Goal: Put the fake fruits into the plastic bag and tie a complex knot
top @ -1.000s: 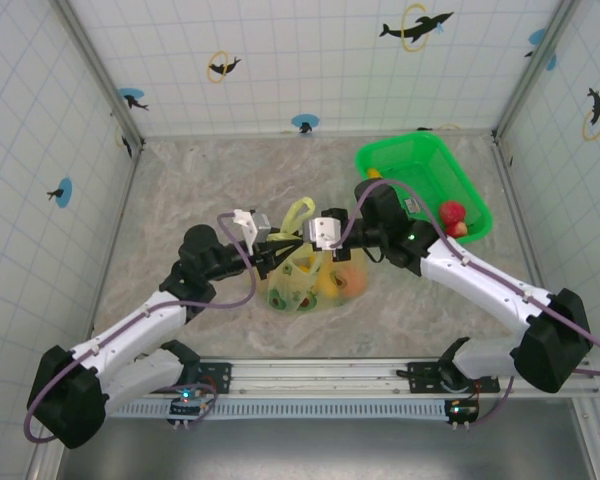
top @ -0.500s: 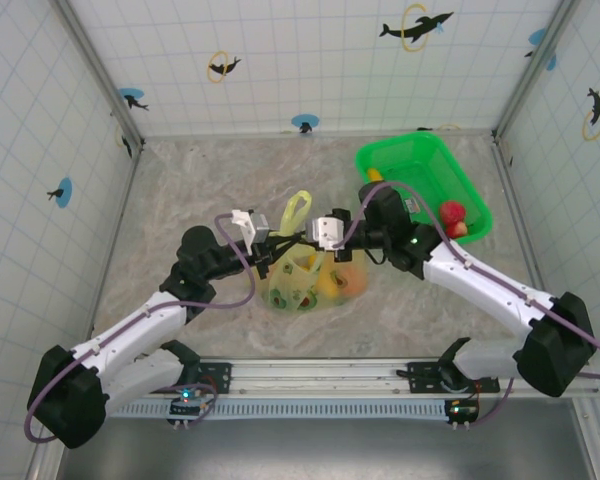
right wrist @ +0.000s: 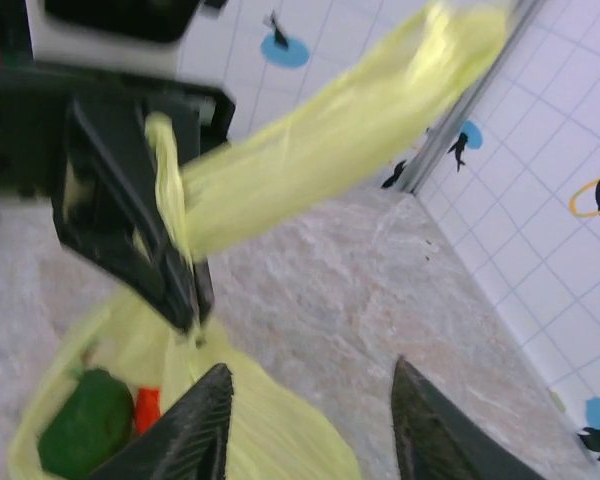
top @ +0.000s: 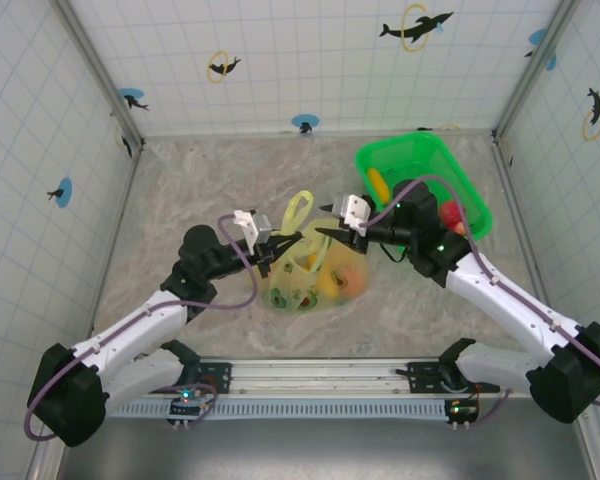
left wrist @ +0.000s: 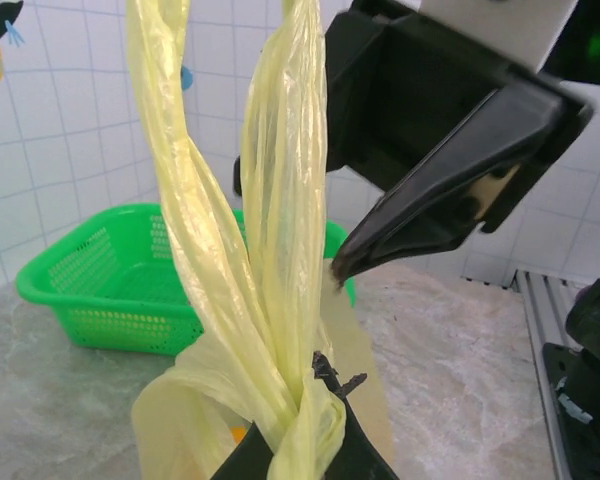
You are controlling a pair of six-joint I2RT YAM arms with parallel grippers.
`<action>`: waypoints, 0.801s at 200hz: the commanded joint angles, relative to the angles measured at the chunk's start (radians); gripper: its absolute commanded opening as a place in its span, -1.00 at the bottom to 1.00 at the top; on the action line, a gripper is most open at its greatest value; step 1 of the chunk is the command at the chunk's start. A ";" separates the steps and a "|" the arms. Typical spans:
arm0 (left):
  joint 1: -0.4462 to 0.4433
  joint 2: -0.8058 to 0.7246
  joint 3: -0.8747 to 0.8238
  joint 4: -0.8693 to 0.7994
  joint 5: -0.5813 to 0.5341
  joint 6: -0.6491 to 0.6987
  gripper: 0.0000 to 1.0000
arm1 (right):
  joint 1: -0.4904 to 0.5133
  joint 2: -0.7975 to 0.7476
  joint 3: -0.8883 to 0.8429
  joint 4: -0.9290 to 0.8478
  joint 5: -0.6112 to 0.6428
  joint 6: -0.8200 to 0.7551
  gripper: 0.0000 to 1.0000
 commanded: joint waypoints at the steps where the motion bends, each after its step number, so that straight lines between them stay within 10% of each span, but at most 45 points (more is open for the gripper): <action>1: -0.005 0.020 0.073 -0.026 -0.051 0.076 -1.00 | -0.004 -0.043 0.067 0.113 -0.028 0.270 0.01; 63: -0.037 0.046 0.077 -0.042 -0.105 0.159 -1.00 | -0.012 0.035 0.247 -0.007 -0.005 0.528 0.26; 135: -0.039 0.044 0.066 -0.029 -0.103 0.153 -1.00 | 0.018 0.084 0.309 -0.096 0.011 0.525 -0.05; 160: -0.039 0.043 0.061 -0.023 -0.104 0.152 -1.00 | 0.021 0.093 0.320 -0.116 0.026 0.506 -0.59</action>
